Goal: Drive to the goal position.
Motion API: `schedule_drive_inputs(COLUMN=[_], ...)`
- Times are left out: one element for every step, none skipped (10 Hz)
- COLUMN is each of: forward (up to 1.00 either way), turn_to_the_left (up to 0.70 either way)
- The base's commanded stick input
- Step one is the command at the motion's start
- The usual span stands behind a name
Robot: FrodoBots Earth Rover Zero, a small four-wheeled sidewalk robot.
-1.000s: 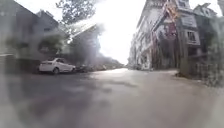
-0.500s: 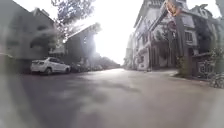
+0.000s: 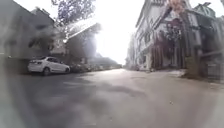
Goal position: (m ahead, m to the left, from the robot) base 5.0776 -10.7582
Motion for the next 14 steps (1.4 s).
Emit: schedule_drive_inputs(forward=[1.0,1.0,1.0,1.0,1.0,1.0,1.0,1.0,1.0,1.0,1.0,1.0,1.0,1.0], turn_to_the_left=[-0.34,-0.34,-0.34,-0.34,-0.34,-0.09,0.06,0.06,0.06,0.06,0.06,0.06,0.06,0.06])
